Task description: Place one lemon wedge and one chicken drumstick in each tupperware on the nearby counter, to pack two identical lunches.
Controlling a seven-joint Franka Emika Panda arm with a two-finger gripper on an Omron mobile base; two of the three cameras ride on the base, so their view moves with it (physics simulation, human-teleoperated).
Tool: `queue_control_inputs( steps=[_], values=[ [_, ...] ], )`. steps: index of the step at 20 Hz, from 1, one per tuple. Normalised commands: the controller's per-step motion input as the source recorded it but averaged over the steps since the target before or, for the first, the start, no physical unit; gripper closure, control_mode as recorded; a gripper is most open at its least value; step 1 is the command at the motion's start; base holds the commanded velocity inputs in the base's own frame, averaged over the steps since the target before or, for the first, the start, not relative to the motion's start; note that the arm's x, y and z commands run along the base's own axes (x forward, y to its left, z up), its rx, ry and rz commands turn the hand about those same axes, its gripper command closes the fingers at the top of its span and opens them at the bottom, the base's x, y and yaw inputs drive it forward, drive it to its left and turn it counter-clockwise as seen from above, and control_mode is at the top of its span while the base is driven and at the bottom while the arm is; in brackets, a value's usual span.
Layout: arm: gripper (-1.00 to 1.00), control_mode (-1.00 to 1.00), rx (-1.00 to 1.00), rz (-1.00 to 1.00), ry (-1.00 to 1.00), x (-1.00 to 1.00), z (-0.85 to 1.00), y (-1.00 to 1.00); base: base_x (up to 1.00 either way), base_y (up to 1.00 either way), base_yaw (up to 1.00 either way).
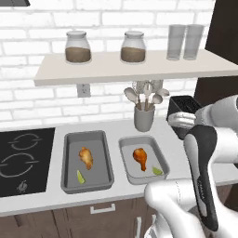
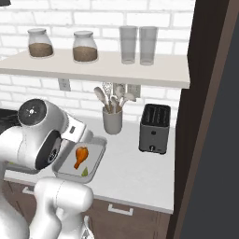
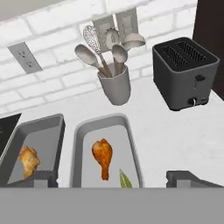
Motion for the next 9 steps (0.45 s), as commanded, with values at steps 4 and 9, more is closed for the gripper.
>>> queue_control_inputs(
  steps=[4, 9],
  values=[
    [-1.00, -1.00, 0.00, 0.00, -0.27, -1.00, 1.00, 0.03, 0.00, 0.00, 0.00],
    [-1.00, -1.00, -0.01, 0.02, -0.47, -1.00, 1.00, 0.08, 0.00, 0.00, 0.00]
  ],
)
